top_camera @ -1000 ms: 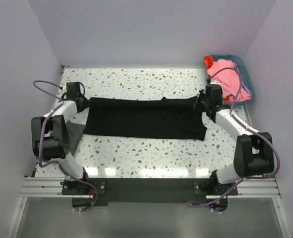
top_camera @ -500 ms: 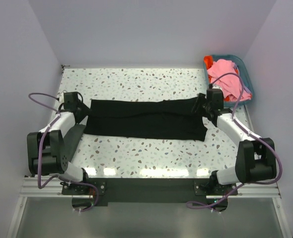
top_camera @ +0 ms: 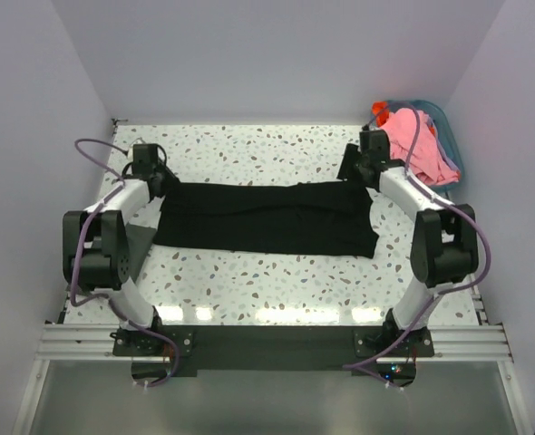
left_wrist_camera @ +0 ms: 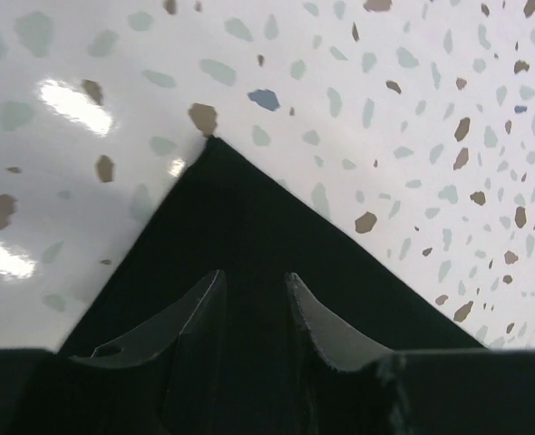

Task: Fold and stack the t-shirts
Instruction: Fold the tshirt

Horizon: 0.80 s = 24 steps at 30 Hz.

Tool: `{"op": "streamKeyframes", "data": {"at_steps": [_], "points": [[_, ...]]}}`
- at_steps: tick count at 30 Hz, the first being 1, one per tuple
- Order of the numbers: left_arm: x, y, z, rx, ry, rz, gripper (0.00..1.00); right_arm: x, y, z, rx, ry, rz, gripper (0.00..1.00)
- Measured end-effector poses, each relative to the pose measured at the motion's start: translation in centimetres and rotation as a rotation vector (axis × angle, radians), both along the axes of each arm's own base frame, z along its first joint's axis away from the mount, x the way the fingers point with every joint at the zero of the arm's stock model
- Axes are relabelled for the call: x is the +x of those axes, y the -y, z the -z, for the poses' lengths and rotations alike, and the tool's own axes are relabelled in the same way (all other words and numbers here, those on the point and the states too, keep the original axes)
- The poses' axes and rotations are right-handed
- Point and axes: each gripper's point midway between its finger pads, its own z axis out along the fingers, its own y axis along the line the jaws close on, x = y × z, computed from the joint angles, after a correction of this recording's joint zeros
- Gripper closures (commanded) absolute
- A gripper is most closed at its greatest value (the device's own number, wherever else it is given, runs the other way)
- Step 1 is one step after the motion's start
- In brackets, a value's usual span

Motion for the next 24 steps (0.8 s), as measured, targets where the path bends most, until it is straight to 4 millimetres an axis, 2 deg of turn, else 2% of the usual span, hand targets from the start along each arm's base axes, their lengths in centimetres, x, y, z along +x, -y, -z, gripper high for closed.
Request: {"op": "streamKeyframes", "data": {"at_steps": [2,5,10,16,24], "points": [[0.8,1.3,0.7,0.002,-0.015,0.036,0.66,0.5,-0.3,1.6,-0.022,-0.043,-0.002,0.45],[0.9,2.3,2.3,-0.004,-0.048,0.060,0.67,0.3,-0.4,3.7,-0.049,-0.107,0.000,0.47],[0.5,2.3,4.5,-0.011,-0.101,0.059,0.69,0.0,0.3,5.9,-0.091,-0.171,0.026,0.49],[0.6,2.5,5.0,-0.023,-0.108,0.061,0.69,-0.2,0.7,7.4,-0.114,-0.204,0.038,0.53],[0.5,2.5,6.1,-0.036,-0.129,0.051,0.69,-0.3,0.8,8.4,-0.116,-0.225,0.044,0.83]]}}
